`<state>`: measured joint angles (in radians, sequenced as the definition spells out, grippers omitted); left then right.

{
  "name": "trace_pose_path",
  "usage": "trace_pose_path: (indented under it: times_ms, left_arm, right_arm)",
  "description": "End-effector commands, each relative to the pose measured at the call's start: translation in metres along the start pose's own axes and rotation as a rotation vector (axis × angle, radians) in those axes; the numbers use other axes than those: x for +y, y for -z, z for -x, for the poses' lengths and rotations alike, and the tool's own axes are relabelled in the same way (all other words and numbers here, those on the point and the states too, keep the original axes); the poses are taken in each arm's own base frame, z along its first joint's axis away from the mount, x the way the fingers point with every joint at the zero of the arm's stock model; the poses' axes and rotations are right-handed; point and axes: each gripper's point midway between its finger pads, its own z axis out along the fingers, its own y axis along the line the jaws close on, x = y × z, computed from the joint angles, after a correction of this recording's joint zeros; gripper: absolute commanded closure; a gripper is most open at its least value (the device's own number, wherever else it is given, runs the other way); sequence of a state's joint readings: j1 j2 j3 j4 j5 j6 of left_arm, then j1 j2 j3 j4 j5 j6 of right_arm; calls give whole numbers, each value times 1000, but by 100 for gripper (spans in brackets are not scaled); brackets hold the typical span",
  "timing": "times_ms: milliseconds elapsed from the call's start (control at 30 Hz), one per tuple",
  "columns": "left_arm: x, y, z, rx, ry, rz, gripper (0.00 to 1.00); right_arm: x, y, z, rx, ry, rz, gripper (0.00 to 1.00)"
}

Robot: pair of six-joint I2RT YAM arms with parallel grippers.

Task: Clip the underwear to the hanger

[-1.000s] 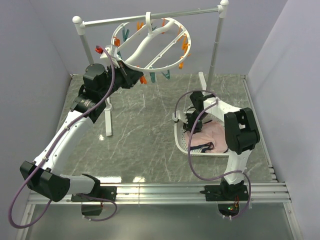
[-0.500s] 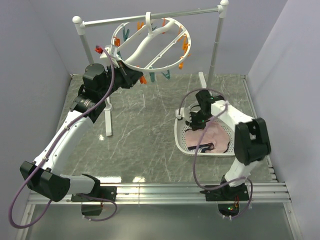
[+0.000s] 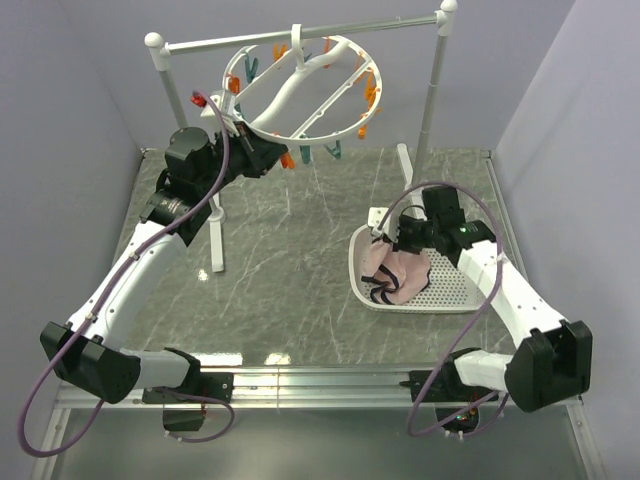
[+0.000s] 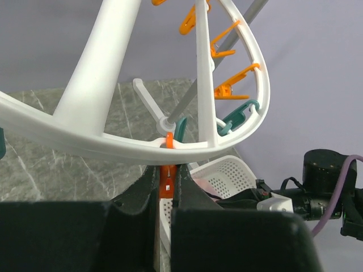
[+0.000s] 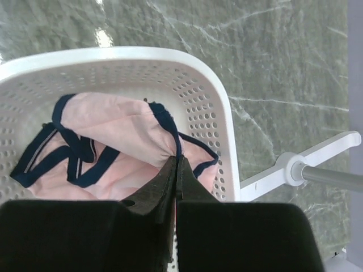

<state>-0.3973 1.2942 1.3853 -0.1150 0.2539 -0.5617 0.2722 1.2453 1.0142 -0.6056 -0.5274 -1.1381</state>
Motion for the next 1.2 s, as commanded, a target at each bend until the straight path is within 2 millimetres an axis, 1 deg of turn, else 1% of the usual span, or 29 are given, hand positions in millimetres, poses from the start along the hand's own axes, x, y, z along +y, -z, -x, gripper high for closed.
trace_pose_path:
  times_ms: [0,67,100,133,200,233,300,367,400,433,467,500,533,567,633,667,733,767,833,867,900,933,967,1000,1033,1067,1100,1133,1167]
  left_arm:
    - [-12,3,11,-38,-18,-61,100]
    - [-13,2,9,-28,-16,-67,100]
    - [-12,1,8,-21,-14,-67,100]
    - [-13,1,8,-20,-14,-68,100]
    - [-12,0,7,-16,-13,-69,100]
    - [-13,0,7,-15,-15,-72,100]
    - [-12,0,5,-8,-13,-68,100]
    - [-11,0,5,-5,-14,-63,100]
    - [-11,0,5,-9,-15,-65,100]
    - [-11,1,5,-9,-15,-65,100]
    - [-11,1,4,-6,-16,-67,100]
    - [-11,1,3,-5,-14,-66,100]
    - [-11,0,1,4,-12,-72,100]
    - [-12,1,0,7,-10,-77,100]
    - [-13,1,-3,17,-7,-93,100]
    - [-14,1,-3,16,-7,-97,100]
    - [-13,0,-5,23,-7,-96,100]
    - [-13,0,-5,22,-6,-93,100]
    - [-14,0,-4,19,-9,-97,100]
    - [-15,1,-4,22,-8,-100,100]
    - [-15,1,-3,20,-12,-103,100]
    - [-15,1,-3,19,-12,-102,100]
    - [-15,1,-4,25,-10,-100,100]
    - [-15,0,-4,25,-13,-100,100]
    - [-14,0,-4,25,-12,-98,100]
    - [-15,1,-4,25,-13,-102,100]
    - [-15,0,-6,29,-9,-102,100]
    - [-14,0,-5,28,-9,-102,100]
    - [-14,0,-6,30,-5,-99,100]
  right_arm:
    - [-19,19,34,-135,60,-140,100]
    - [-16,22,40,-166,64,-141,100]
    - [-11,20,39,-163,70,-120,100]
    - [-12,20,39,-151,81,-112,100]
    - [3,11,24,-100,51,-26,100]
    - [11,9,18,-76,45,16,100]
    - [21,3,9,-45,37,78,100]
    - [21,-1,2,-21,4,67,100]
    - [16,-2,-2,9,0,29,100]
    - [8,-6,-2,-5,-18,-25,100]
    - [5,-5,0,-18,-19,-55,100]
    - [1,1,6,-44,-5,-97,100]
    - [-1,1,11,-84,12,-128,100]
    - [-5,11,22,-127,44,-176,100]
    - [-6,15,35,-207,102,-230,100]
    - [-7,23,44,-244,136,-262,100]
    - [-8,28,53,-296,177,-293,100]
    - [-9,33,58,-313,196,-317,100]
    - [-11,36,61,-328,214,-343,100]
    - [-8,32,58,-313,216,-322,100]
    - [-10,34,59,-298,238,-309,100]
    - [3,28,47,-254,200,-237,100]
    - [11,19,39,-224,181,-168,100]
    - [19,16,34,-197,203,-111,100]
    - [32,17,29,-172,168,-35,100]
    - [40,10,23,-154,141,22,100]
    - [43,10,26,-161,157,59,100]
    - [55,9,23,-149,129,120,100]
    - [61,3,21,-146,106,162,100]
